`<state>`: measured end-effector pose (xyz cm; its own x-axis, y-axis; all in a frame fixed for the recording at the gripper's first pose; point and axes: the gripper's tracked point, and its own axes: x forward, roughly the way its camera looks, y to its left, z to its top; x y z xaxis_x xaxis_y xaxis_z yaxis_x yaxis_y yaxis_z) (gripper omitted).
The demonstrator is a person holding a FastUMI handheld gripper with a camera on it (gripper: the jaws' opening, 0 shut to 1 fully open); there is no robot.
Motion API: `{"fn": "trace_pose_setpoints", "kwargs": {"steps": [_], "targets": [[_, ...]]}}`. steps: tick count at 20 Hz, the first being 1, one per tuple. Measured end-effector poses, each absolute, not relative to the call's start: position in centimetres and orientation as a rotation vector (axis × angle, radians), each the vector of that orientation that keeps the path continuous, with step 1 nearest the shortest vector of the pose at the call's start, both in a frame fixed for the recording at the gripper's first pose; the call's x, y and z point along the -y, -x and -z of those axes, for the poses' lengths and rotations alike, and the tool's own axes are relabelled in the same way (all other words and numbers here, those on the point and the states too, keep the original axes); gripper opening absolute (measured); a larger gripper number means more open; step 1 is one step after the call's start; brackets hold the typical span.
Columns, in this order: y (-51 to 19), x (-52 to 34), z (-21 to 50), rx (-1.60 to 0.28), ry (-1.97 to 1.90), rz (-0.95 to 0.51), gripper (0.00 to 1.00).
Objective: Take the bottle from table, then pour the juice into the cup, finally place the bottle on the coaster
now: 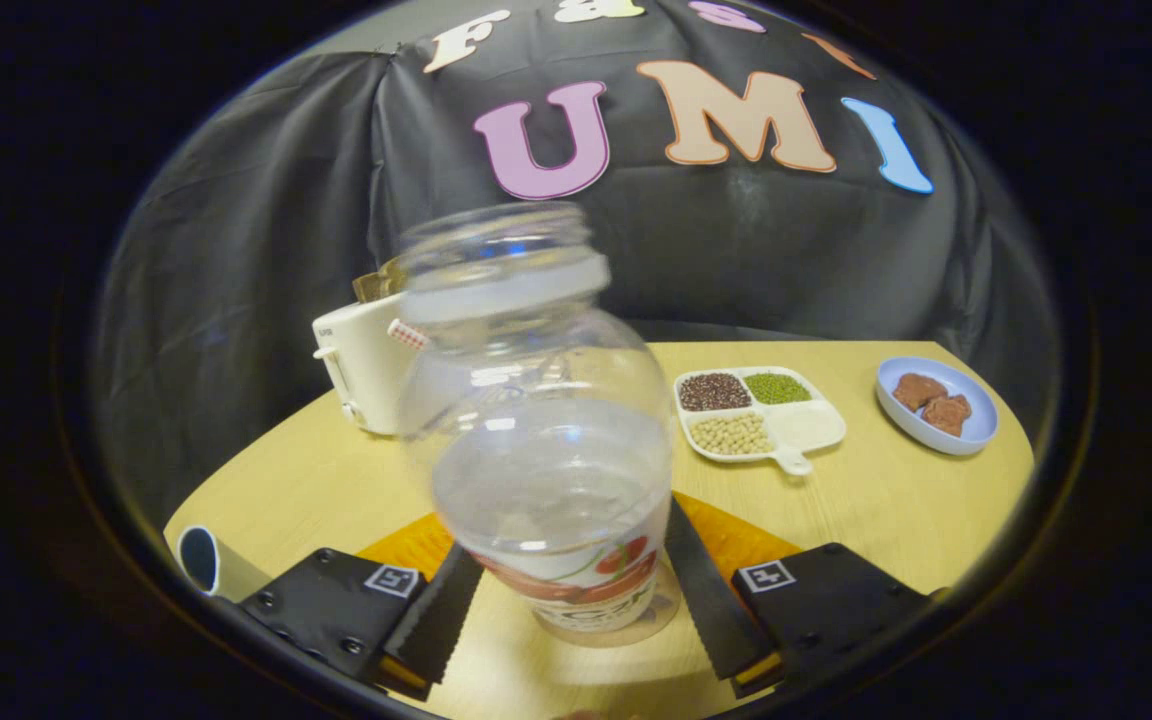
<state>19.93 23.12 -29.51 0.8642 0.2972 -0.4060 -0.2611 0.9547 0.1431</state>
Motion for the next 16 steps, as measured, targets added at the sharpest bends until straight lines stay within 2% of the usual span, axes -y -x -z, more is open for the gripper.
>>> {"fn": "trace_pose_setpoints", "kwargs": {"steps": [2,16], "targets": [[-19.7,-23.0,29.2,-0.424,-0.072,-0.292,0.99],[-15.2,-19.7,23.7,-0.302,-0.118,-0.272,0.99]]}}
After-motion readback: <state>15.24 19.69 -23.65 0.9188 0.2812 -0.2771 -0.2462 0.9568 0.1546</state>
